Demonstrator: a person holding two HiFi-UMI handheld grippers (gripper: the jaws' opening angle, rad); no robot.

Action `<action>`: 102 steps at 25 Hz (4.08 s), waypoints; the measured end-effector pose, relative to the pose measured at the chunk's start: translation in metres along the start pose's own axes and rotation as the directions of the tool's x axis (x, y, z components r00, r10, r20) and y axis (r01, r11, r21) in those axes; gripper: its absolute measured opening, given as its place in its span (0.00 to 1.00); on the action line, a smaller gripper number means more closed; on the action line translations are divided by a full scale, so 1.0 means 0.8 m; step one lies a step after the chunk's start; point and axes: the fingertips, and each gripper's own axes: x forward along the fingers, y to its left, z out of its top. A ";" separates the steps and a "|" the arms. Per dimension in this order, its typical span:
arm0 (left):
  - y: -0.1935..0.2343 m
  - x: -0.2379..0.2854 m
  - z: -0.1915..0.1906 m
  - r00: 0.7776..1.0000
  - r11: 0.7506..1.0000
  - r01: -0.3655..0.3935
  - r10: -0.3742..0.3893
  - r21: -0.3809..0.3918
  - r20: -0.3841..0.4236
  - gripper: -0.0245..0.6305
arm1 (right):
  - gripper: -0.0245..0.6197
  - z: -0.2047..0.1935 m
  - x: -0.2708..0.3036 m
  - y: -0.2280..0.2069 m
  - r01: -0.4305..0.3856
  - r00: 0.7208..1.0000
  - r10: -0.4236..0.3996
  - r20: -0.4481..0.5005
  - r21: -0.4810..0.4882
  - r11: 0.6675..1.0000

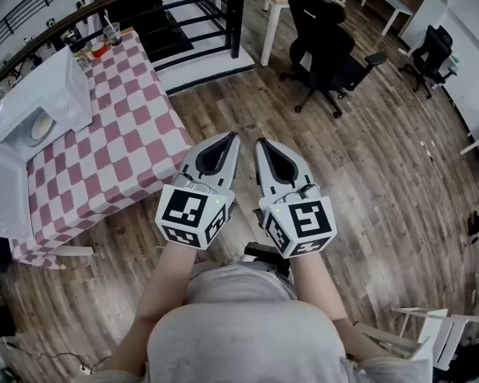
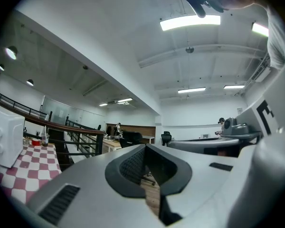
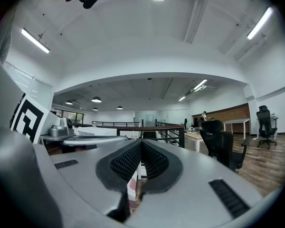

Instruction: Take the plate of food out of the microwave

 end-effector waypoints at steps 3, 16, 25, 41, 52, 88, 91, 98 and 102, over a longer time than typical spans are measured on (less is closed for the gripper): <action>0.022 -0.010 0.004 1.000 1.000 -0.027 0.027 -0.002 0.006 0.04 | 0.08 0.002 0.015 0.017 -0.022 1.000 0.022 0.001 -0.002 1.000; 0.103 -0.054 0.012 0.993 0.993 -0.118 0.118 -0.009 0.018 0.04 | 0.08 0.001 0.066 0.083 -0.093 0.996 0.093 0.001 0.002 0.996; 0.149 -0.089 0.015 0.983 0.983 -0.180 0.181 -0.031 0.028 0.04 | 0.08 -0.001 0.091 0.128 -0.140 0.990 0.140 -0.012 -0.006 0.990; 0.242 -0.168 0.023 0.959 0.960 -0.279 0.280 -0.034 0.037 0.04 | 0.08 -0.008 0.149 0.233 -0.235 0.972 0.235 -0.015 0.006 0.972; 0.318 -0.237 0.024 0.930 0.930 -0.364 0.366 -0.037 0.030 0.04 | 0.08 -0.017 0.194 0.324 -0.323 0.946 0.323 -0.027 0.011 0.946; 0.493 -0.427 0.021 0.760 0.759 -0.646 0.650 -0.085 0.026 0.04 | 0.08 -0.041 0.290 0.550 -0.595 0.800 0.595 -0.082 0.026 0.803; 0.508 -0.435 0.021 0.745 0.744 -0.662 0.666 -0.087 0.027 0.04 | 0.08 -0.045 0.300 0.562 -0.612 0.786 0.613 -0.086 0.034 0.790; 0.545 -0.453 0.015 0.717 0.714 -0.694 0.697 -0.094 0.010 0.04 | 0.08 -0.052 0.336 0.596 -0.646 0.756 0.648 -0.089 0.055 0.761; 0.577 -0.463 0.013 0.704 0.700 -0.707 0.710 -0.104 -0.001 0.04 | 0.08 -0.049 0.360 0.620 -0.663 0.743 0.664 -0.082 0.048 0.747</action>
